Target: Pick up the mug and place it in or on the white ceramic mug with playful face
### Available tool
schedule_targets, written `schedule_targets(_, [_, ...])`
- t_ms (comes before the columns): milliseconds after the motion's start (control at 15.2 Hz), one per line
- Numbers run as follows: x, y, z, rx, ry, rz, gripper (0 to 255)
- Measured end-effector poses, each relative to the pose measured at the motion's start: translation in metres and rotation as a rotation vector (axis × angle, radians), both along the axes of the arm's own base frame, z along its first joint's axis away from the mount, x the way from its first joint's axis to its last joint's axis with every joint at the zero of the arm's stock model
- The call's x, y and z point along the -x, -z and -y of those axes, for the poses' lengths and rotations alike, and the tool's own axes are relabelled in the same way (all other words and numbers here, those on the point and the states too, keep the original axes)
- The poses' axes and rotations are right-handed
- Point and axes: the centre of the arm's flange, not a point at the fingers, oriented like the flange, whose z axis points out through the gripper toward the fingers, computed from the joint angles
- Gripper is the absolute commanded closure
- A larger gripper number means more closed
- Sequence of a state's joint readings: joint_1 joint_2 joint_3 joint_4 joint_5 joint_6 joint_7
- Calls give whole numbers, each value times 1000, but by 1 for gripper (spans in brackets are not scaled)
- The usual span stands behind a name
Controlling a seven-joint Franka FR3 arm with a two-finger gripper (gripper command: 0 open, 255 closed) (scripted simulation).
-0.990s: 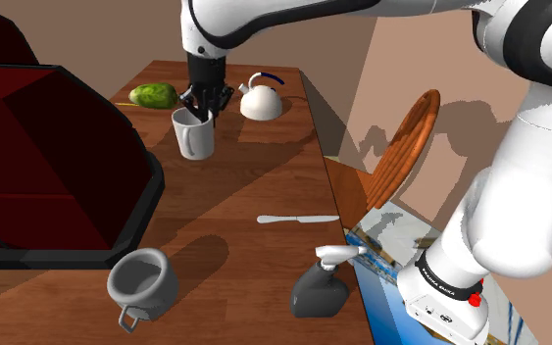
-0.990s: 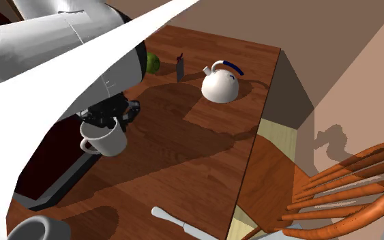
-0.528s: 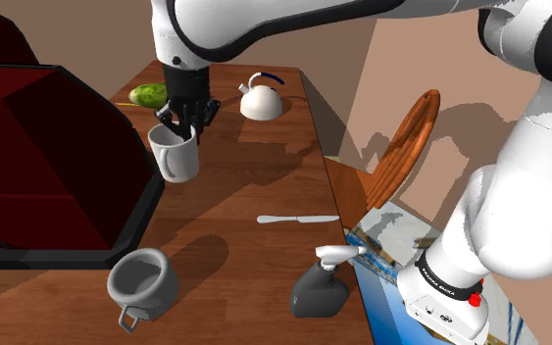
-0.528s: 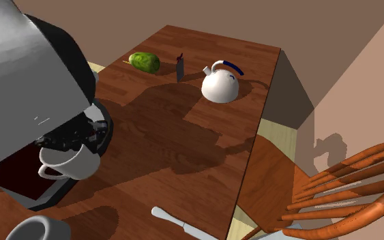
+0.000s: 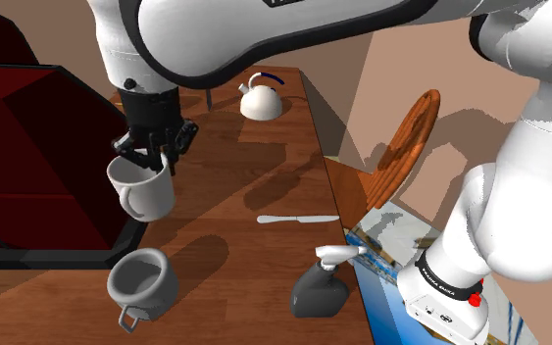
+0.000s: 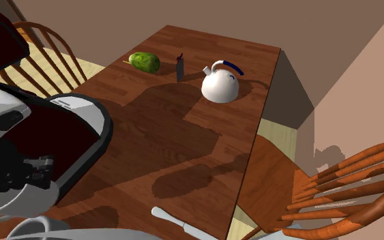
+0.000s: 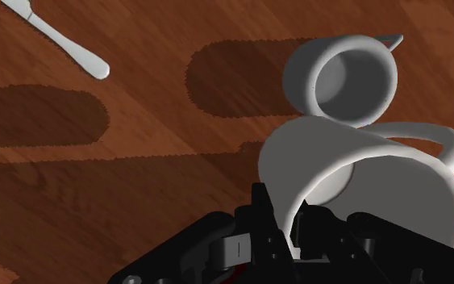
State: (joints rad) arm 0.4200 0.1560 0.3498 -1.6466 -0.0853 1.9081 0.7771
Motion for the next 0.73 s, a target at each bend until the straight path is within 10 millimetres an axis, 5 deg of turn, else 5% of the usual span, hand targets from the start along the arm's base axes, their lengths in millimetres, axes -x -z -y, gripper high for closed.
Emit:
schedule_targets(528, [62,-9,-87,-1,0,1,255])
schedule_targets(726, [65,4,-95,0,1,0,255])
